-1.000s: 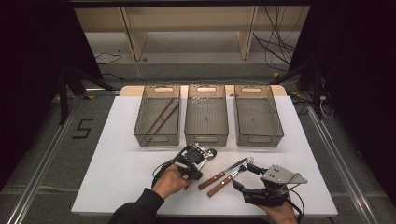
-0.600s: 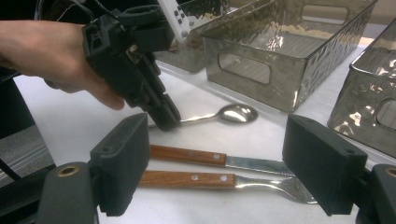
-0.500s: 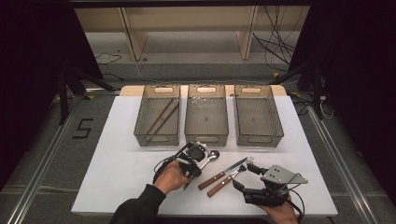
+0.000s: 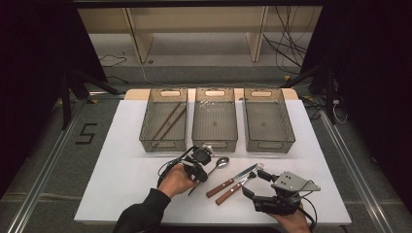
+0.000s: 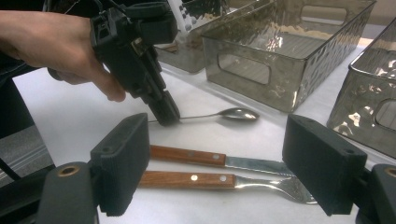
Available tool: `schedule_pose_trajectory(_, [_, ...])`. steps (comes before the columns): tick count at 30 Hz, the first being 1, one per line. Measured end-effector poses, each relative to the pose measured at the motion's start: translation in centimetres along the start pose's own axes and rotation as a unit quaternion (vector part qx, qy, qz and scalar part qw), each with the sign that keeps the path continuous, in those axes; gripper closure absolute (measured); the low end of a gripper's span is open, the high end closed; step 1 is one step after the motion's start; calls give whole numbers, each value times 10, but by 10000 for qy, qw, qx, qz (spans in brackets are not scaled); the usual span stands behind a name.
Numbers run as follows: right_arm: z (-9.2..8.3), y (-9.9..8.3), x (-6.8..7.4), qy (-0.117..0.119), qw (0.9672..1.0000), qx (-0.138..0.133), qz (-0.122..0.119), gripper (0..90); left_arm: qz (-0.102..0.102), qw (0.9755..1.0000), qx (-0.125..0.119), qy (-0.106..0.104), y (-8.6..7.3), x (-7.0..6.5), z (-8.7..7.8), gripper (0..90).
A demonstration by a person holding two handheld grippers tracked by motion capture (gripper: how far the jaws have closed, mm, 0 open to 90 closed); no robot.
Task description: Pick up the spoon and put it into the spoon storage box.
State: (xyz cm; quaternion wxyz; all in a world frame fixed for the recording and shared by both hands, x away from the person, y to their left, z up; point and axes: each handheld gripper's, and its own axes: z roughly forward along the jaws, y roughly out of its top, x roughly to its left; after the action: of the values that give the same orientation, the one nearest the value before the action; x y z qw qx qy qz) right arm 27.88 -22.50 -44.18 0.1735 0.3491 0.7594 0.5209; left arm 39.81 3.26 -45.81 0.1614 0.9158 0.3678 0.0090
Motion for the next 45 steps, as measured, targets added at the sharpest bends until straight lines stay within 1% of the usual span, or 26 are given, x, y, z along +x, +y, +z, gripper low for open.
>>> schedule_pose_trajectory(1, [0,0,0,4,10000,2,3,239,35,10000,-28,52,0,1,-2,843])
schedule_pose_trajectory(2, [0,0,0,3,10000,8,9,240,37,9998,-62,190,0,1,-4,856])
schedule_pose_trajectory(3, [0,0,0,10,10000,4,3,239,26,9996,-88,259,-1,4,-5,884])
schedule_pose_trajectory(4, [0,0,0,16,10000,5,8,239,3,9999,-74,115,-1,6,-5,891])
schedule_pose_trajectory(5, [0,0,0,21,10000,-2,-4,239,21,9999,-70,104,-2,7,-5,887])
schedule_pose_trajectory(6, [1,0,0,20,10000,2,-6,239,-2,9999,-93,96,-2,8,-4,882])
schedule_pose_trajectory(7, [1,0,0,21,10000,4,-7,239,43,9999,-63,96,-1,8,-4,880])
schedule_pose_trajectory(9, [1,0,0,18,10000,7,-3,239,30,9999,-44,108,-1,8,-3,877])
schedule_pose_trajectory(11, [1,0,0,17,10000,5,0,239,51,9999,44,90,0,7,0,870])
schedule_pose_trajectory(15, [0,0,0,24,10000,-4,1,239,89,9997,61,208,0,5,2,883])
schedule_pose_trajectory(17, [0,0,0,20,10000,8,21,239,109,9998,69,182,0,6,2,887])
schedule_pose_trajectory(21, [0,0,0,25,10000,-3,12,239,122,9999,2,116,0,6,1,892])
schedule_pose_trajectory(23, [0,0,-1,22,10000,0,14,239,157,9998,19,90,0,5,-1,892])
schedule_pose_trajectory(24, [0,0,-1,21,10000,-1,13,239,157,9998,-45,107,0,5,-3,892])
schedule_pose_trajectory(25, [0,0,-1,23,10000,0,13,239,204,9997,-40,89,1,5,-6,892])
schedule_pose_trajectory(26, [0,0,-1,23,10000,-2,12,239,183,9998,-92,82,1,4,-8,892])
schedule_pose_trajectory(29, [0,0,-1,22,10000,2,16,239,230,9994,-238,72,3,4,-20,892])
schedule_pose_trajectory(31, [0,0,0,22,10000,-3,21,239,223,9990,-375,19,4,5,-29,891])
schedule_pose_trajectory(33, [0,0,-1,20,10000,-4,24,239,257,9985,-487,0,6,7,-39,891])
schedule_pose_trajectory(34, [0,0,0,23,10000,-5,23,239,203,9980,-597,-8,7,8,-43,891])
schedule_pose_trajectory(35, [0,0,0,24,10000,-4,20,239,196,9976,-670,-6,9,11,-48,891])
schedule_pose_trajectory(37, [0,0,0,25,10000,-8,19,239,137,9961,-871,20,12,15,-56,890])
schedule_pose_trajectory(39, [0,0,-1,20,10000,-11,14,239,53,9947,-1022,-9,16,21,-63,890])
schedule_pose_trajectory(40, [0,0,-1,17,10000,-10,8,239,-14,9935,-1138,-19,19,25,-66,890])
schedule_pose_trajectory(43, [-1,0,-1,21,10000,-13,17,239,-216,9906,-1352,-18,26,38,-74,890])
schedule_pose_trajectory(45, [0,0,-1,26,10000,-16,16,239,-306,9886,-1476,-4,31,47,-79,890])
